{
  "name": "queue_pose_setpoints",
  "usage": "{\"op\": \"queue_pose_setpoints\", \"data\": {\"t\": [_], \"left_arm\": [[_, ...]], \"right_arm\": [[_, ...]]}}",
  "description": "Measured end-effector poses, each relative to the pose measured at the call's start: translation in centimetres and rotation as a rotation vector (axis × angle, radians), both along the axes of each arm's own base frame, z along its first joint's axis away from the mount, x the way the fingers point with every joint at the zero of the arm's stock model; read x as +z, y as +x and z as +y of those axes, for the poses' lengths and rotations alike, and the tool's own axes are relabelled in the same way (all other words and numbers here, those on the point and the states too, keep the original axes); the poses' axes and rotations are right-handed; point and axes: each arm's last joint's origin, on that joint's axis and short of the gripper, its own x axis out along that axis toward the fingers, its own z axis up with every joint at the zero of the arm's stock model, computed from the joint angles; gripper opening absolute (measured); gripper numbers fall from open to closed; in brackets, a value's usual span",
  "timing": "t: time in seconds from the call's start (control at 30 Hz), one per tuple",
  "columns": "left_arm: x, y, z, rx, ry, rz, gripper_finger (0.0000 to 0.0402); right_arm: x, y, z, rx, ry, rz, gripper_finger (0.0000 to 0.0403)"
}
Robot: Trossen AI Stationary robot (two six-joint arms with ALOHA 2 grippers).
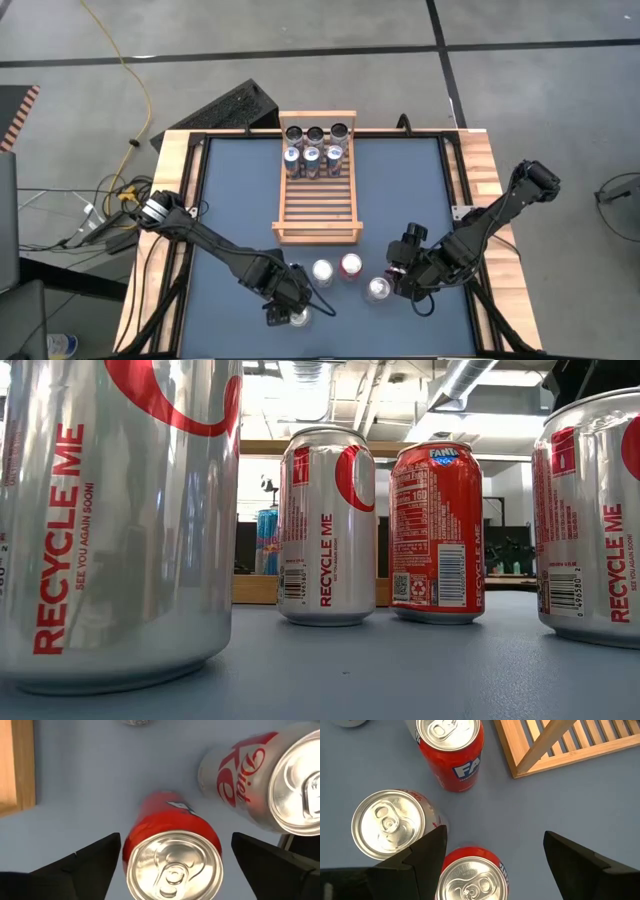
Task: Place canned beverage on shelf
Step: Put the left orange soda can on the shelf
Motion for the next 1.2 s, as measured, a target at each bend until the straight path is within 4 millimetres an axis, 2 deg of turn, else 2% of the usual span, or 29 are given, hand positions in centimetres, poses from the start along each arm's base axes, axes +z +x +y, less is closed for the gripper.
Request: {"op": "queue_pose_setpoints", "data": {"t": [0.33, 0.53, 0.73, 0.9, 1.07, 1.2], "left_arm": [[-1.8, 0.3, 0.8, 0.025, -0.11, 0.034, 0.0284], [-1.1, 0.3, 1.0, -0.012, -0.125, -0.013, 0.028], [1.8, -1.5, 1.6, -0.004, -0.049, -0.085, 0.028], [3.7, -3.5, 2.5, -0.02, -0.025, -0.04, 0.028], [7.2, -4.9, 3.9, -0.06, -0.019, 0.047, 0.028], [10.2, -5.2, 5.3, -0.102, 0.04, 0.023, 0.028]], "right_arm": [[0.0, 0.0, 0.0, 0.0, -0.003, 0.003, 0.0317], [0.0, 0.0, 0.0, 0.0, -0.003, 0.003, 0.0317], [0.0, -0.1, 0.0, 0.0, -0.005, 0.006, 0.0317], [0.0, -0.1, 0.0, 0.001, -0.005, 0.006, 0.0317], [0.0, -0.1, 0.0, 0.0, -0.005, 0.006, 0.0317], [0.0, 0.0, -0.1, -0.003, -0.009, 0.002, 0.0317]]}}
